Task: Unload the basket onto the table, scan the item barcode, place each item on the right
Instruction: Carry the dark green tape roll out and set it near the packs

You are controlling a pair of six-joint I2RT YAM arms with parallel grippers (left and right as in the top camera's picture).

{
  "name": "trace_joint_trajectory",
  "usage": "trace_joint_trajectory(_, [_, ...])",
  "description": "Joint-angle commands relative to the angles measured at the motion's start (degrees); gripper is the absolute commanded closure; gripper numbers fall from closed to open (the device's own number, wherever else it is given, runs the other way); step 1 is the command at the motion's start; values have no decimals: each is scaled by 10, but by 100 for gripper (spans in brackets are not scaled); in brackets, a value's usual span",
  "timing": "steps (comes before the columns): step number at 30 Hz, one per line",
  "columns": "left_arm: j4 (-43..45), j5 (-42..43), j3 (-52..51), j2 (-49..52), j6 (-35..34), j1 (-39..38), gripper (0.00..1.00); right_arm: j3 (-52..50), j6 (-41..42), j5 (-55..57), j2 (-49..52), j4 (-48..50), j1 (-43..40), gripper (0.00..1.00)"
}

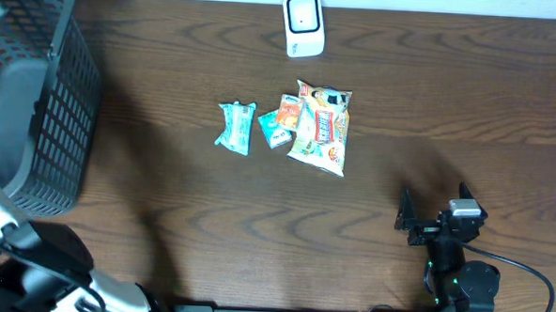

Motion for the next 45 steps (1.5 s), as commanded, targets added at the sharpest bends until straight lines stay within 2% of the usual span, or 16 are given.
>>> trace_joint_trajectory(1, [-55,94,7,-23,-28,-70,56,-1,-7,2,-3,-2,-4,1])
trace_joint_trajectory(5, [-157,67,7,-12,29,-169,56,-1,-7,2,-3,-2,-4,1])
trace_joint_trajectory(10, [-232,-56,7,21,62,-299,56,-1,-7,2,-3,-2,-4,1])
trace_joint_trajectory(13, [-249,-123,7,49,64,-368,55,-1,-7,2,-3,-2,-4,1])
trace_joint_trajectory(19, [-243,-201,7,135,63,-474,55,-1,-6,2,-3,-2,-4,1])
trace_joint_trajectory(25, [-172,-215,7,232,64,-525,55,-1,-7,2,-3,-2,-4,1])
trace_joint_trajectory(31, [-99,-215,7,293,64,-534,54,-1,-7,2,-3,-2,-4,1])
trace_joint_trajectory(32, [-87,-220,7,301,64,-533,51,-1,-7,2,-3,-2,-4,1])
trace_joint_trajectory(34, [-71,-247,7,312,64,-532,51,-1,-7,2,-3,-2,-4,1])
trace_joint_trajectory(35, [-56,-292,7,319,64,-532,51,-1,-7,2,-3,-2,-4,1])
trace_joint_trajectory(37, [-49,-327,7,322,64,-532,51,-1,-7,2,-3,-2,-4,1])
trace_joint_trajectory(41, [-53,-332,7,322,64,-532,51,-1,-7,2,-3,-2,-4,1])
trace_joint_trajectory(43, [-66,-326,7,322,63,-534,40,-1,-7,2,-3,-2,-4,1])
trace_joint_trajectory(45, [-75,-299,7,322,64,-535,39,-1,-7,2,-3,-2,-4,1])
